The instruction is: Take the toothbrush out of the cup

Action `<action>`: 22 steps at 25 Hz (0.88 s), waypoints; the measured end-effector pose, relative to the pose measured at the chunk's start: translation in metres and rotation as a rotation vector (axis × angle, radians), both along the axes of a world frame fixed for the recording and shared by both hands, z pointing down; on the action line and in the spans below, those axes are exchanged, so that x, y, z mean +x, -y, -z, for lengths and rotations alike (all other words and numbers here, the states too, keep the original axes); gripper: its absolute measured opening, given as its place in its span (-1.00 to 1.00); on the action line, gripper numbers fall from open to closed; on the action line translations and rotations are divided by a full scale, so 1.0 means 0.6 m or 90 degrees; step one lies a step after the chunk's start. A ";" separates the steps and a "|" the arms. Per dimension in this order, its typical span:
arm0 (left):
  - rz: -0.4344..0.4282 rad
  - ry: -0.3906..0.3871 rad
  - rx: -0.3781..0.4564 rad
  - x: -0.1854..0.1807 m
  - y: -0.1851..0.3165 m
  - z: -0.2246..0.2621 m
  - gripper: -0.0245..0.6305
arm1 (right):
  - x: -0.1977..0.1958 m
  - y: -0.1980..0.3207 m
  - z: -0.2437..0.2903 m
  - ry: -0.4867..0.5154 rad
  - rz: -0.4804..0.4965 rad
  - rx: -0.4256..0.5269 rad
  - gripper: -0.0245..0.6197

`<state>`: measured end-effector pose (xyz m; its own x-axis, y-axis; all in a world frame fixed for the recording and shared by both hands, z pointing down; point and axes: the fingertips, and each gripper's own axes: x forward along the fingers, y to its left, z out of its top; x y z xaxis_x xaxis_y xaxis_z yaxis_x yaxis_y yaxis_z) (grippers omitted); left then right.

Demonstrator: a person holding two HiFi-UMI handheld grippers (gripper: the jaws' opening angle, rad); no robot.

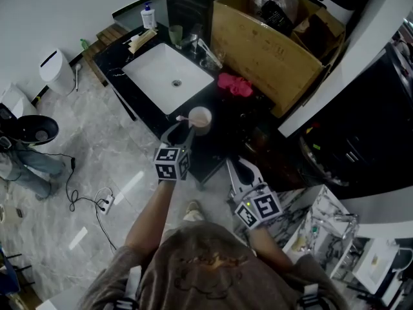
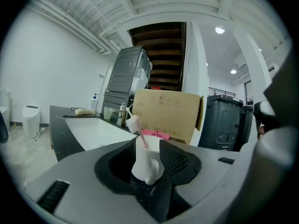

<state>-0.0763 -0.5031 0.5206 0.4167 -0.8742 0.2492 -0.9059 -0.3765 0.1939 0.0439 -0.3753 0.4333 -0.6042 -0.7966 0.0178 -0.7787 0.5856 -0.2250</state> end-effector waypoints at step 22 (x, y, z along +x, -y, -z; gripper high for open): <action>0.025 -0.012 0.014 0.005 0.056 -0.010 -0.69 | 0.012 0.026 -0.015 -0.008 -0.007 -0.020 -0.90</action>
